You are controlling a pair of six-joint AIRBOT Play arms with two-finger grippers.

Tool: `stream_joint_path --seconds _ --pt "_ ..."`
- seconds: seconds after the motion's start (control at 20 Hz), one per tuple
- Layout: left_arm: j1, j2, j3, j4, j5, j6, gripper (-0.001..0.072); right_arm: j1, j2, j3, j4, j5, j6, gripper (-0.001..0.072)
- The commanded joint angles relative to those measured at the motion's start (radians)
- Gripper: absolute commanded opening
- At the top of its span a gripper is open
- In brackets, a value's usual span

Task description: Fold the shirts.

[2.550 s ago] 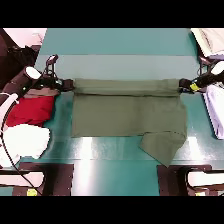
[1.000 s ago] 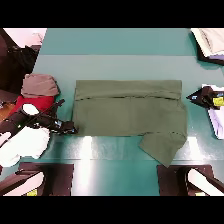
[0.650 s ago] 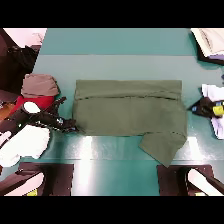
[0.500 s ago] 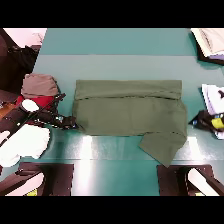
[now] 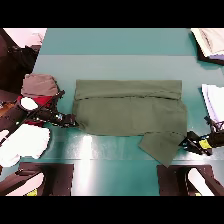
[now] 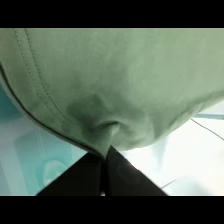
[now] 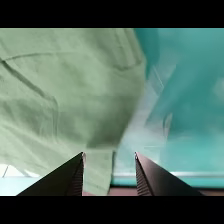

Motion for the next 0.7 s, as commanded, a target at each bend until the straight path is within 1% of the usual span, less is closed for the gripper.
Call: stream_joint_path --seconds 0.0,0.1,0.2,0.25,0.4,0.45,0.55,0.65 --pt "0.0 0.001 0.001 0.0 -0.005 0.002 0.0028 0.056 0.003 -0.024 0.016 -0.086 0.013 0.0347" --pt "0.0 0.001 0.001 0.001 -0.005 0.003 0.0028 0.077 0.004 -0.024 0.016 -0.1 0.013 0.0215" --pt "0.0 0.001 0.001 0.001 -0.009 0.009 0.0028 0.092 0.005 -0.007 0.015 -0.093 0.011 0.0053" --pt "0.0 0.001 0.001 0.002 -0.012 0.01 0.0027 0.099 0.008 0.008 0.016 -0.087 0.011 0.0018" --pt "0.0 0.001 0.001 0.004 -0.038 0.016 0.0027 0.128 0.051 0.078 0.008 -0.042 0.004 0.0017" --pt "0.0 0.005 0.001 0.017 -0.053 0.016 0.0027 0.135 0.072 0.105 -0.017 -0.017 0.004 0.0017" --pt "0.0 0.048 0.001 0.071 -0.088 0.005 0.0026 0.157 0.13 0.15 -0.1 0.048 0.004 0.0017" --pt "0.0 0.117 0.001 0.116 -0.133 -0.03 0.0026 0.177 0.192 0.169 -0.184 0.121 0.003 0.0017"
